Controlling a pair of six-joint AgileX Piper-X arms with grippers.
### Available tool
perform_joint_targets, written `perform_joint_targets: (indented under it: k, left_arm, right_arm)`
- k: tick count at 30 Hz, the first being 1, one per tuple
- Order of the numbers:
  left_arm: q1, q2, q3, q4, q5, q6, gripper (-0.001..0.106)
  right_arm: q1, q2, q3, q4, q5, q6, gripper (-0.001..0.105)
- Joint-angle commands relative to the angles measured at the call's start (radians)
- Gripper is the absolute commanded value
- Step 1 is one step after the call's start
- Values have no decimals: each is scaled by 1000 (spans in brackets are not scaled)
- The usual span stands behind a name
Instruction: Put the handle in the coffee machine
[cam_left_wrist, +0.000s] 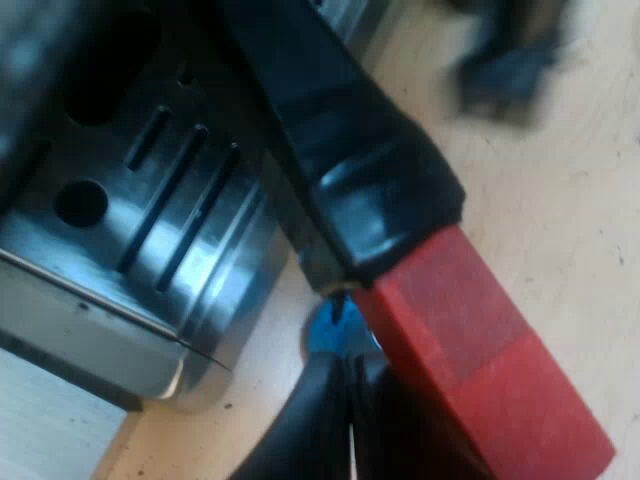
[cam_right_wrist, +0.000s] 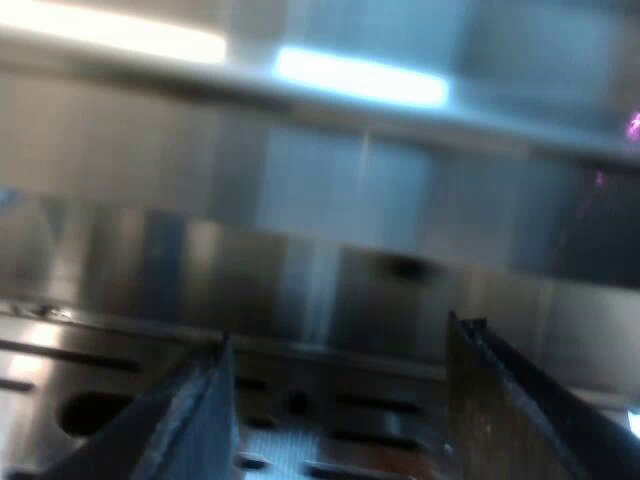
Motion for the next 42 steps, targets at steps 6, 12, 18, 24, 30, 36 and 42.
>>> perform_joint_targets:
  k: [6,12,18,24,30,36,42]
  left_arm:
    - [-34,-27,-3,12,96,-43,1]
    - [-33,-27,-3,1,104,-65,1]
    - [-54,-27,-3,5,104,-71,1]
    - [-123,-27,-3,6,104,-106,1]
    - [-197,-27,-3,-39,90,-160,1]
    - [-290,-27,-3,-93,49,-212,1]
    - [-393,-27,-3,-219,-3,-304,1]
  right_arm:
    - [2,-192,147,57,-101,5,51]
    - [7,-377,202,237,-230,5,51]
    - [7,-504,201,289,-377,4,51]
    - [7,-593,201,289,-504,4,58]
    - [7,-654,201,289,-562,-8,76]
    - [7,-678,201,289,-641,-26,76]
    - [7,-681,201,289,-668,-28,76]
